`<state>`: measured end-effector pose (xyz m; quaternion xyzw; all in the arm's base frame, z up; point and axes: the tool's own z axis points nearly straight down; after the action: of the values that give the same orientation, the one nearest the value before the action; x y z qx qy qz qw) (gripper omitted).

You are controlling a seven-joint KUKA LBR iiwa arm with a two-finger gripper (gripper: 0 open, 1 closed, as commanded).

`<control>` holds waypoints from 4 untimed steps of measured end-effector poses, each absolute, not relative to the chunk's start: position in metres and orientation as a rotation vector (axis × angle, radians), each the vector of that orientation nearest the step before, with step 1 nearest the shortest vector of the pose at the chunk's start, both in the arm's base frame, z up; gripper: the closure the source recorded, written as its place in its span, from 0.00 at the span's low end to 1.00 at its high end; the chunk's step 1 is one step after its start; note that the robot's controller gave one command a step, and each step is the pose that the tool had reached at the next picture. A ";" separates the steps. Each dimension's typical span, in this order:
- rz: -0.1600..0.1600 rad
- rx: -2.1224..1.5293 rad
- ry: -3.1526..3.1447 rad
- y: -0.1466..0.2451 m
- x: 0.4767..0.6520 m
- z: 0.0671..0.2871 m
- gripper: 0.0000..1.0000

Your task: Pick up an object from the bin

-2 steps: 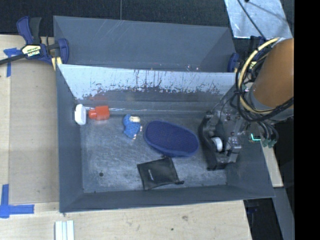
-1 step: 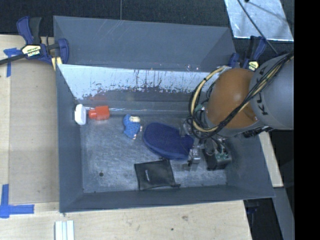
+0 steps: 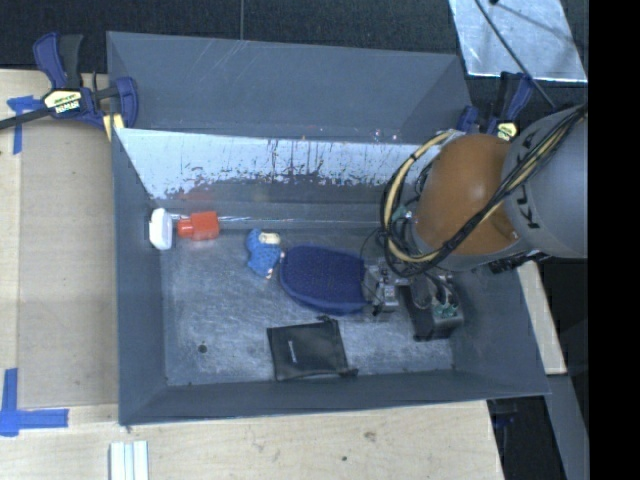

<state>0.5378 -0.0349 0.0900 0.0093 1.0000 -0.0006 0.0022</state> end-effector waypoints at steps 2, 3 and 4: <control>-0.003 -0.518 3.088 -0.028 0.553 0.269 1.00; 0.000 0.037 3.143 -0.033 0.543 0.164 1.00; 0.000 0.035 3.140 -0.033 0.544 0.166 0.00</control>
Offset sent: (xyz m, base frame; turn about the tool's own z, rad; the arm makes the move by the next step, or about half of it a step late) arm 0.0090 -0.0108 0.1026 -0.0118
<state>0.5436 -0.0325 0.1659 0.0112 0.9999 -0.0001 0.0009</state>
